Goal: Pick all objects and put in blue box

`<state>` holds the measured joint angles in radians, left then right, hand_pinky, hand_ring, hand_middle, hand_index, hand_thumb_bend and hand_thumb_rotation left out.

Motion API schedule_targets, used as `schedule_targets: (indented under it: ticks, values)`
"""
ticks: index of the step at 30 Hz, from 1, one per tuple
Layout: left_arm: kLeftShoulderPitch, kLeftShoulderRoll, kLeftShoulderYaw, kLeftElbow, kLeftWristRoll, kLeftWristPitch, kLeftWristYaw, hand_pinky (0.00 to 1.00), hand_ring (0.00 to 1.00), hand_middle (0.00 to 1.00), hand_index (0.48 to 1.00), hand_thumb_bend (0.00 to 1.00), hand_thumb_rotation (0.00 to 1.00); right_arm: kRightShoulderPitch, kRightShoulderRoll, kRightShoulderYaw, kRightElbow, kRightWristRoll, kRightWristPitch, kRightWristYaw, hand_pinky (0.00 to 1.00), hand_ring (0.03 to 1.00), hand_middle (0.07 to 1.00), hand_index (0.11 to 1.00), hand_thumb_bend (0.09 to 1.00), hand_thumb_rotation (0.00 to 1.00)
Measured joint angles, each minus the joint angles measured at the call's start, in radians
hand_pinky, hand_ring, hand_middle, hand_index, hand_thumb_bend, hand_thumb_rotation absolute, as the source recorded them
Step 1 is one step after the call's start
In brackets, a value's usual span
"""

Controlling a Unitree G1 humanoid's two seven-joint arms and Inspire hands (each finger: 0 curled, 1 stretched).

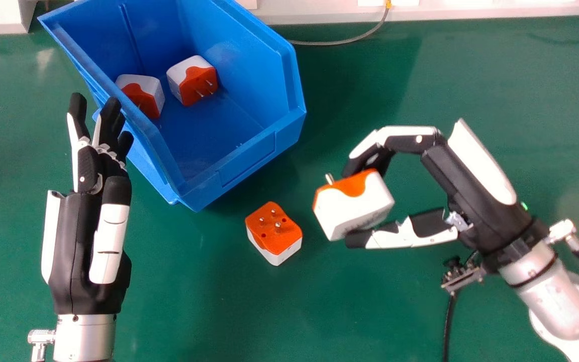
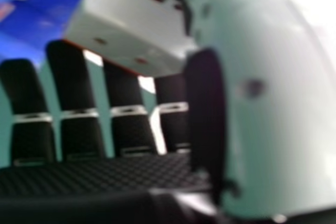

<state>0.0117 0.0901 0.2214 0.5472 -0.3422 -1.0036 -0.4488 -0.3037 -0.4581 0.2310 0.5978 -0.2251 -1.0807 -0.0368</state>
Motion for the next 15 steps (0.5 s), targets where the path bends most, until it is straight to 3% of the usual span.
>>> schedule_targets:
  ticks: [10, 15]
  values:
    - [-0.013, 0.0, -0.001, 0.027, -0.005, -0.01, -0.005, 1.0, 1.0, 0.99, 0.963, 0.68, 0.84, -0.121, 0.09, -0.083, -0.093, -0.027, -0.027, 0.019, 0.38, 0.413, 0.504, 0.509, 0.518, 0.0]
    - [-0.017, 0.0, -0.002, 0.031, -0.012, -0.01, -0.011, 1.0, 1.0, 0.98, 0.963, 0.68, 0.84, -0.206, 0.156, -0.119, -0.108, -0.095, -0.039, -0.009, 0.37, 0.411, 0.504, 0.512, 0.517, 0.0]
